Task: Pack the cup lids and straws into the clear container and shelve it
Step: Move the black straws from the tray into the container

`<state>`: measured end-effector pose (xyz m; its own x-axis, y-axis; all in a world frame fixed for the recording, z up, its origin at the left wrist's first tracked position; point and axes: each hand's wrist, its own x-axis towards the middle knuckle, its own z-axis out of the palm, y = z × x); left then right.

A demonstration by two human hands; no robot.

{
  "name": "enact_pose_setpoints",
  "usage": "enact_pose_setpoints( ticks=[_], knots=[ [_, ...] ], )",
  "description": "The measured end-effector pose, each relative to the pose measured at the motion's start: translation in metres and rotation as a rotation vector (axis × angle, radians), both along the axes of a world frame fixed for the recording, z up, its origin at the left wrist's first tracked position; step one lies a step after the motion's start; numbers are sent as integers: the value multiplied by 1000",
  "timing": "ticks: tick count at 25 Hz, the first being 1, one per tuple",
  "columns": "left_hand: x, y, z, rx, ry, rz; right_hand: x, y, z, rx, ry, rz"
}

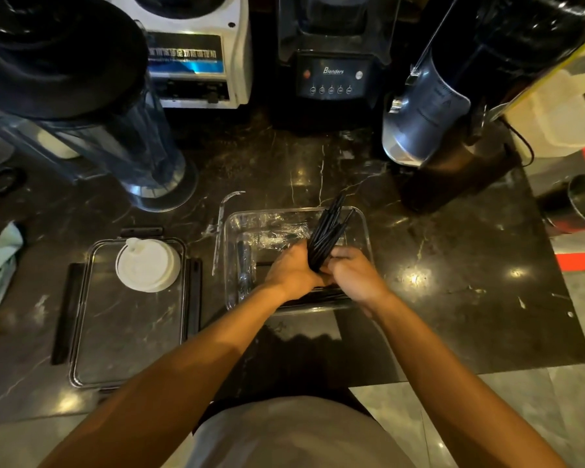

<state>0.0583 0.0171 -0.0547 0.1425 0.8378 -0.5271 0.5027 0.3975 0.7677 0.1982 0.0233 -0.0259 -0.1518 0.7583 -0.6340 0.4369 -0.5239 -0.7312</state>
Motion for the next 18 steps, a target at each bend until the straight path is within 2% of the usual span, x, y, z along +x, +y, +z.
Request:
enact_pose_setpoints(
  ticks=[4, 6, 9, 11, 15, 18],
  knots=[
    [-8, -1, -6, -63, -27, 86, 5, 1, 10, 44, 156, -47],
    [-14, -1, -6, -56, -44, 140, 14, 3, 6, 146, 0, -6],
    [-25, 0, 0, -5, -72, 239, 20, 7, 11, 223, -365, 459],
    [-32, 2, 5, 21, -86, 289, 14, 7, 16, 180, -460, 695],
    [-47, 2, 16, 83, -60, 345, -10, 12, 6, 230, -547, 905],
    [-56, 2, 22, 110, -40, 335, -22, 17, -4, 300, -691, 1070]
  ],
)
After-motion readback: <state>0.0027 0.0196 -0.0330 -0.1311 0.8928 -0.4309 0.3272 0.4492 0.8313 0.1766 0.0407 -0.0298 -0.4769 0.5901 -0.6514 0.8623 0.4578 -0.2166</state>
